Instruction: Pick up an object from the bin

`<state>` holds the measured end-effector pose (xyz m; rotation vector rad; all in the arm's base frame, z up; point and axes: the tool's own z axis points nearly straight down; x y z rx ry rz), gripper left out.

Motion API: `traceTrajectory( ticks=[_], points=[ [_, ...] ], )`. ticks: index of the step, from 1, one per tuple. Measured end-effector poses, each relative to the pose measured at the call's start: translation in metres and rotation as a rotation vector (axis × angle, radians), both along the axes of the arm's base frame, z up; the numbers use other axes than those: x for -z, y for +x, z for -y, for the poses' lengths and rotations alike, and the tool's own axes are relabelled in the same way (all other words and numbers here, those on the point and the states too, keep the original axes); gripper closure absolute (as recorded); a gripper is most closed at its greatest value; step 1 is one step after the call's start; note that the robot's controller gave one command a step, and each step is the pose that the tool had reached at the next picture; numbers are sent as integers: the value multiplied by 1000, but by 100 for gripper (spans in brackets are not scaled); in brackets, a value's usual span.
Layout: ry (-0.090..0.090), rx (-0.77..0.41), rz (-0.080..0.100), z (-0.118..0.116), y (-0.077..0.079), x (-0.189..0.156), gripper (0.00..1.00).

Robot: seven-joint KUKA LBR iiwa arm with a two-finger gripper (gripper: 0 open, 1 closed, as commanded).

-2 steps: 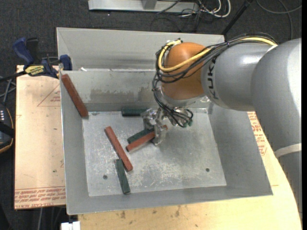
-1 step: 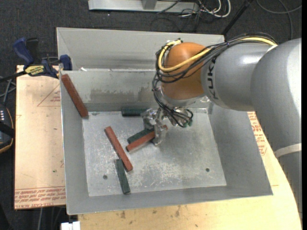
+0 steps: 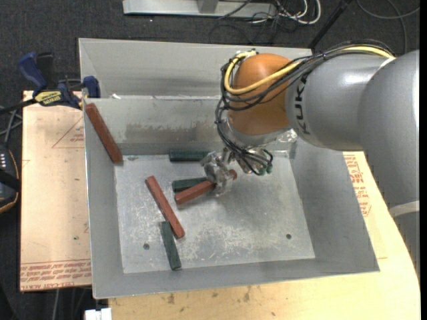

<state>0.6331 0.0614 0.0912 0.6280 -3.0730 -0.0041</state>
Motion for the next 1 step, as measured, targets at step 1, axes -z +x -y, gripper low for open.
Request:
traceTrajectory(
  ticks=[1],
  points=[
    [0, -19, 9, 9, -7, -131, 100]
  ],
)
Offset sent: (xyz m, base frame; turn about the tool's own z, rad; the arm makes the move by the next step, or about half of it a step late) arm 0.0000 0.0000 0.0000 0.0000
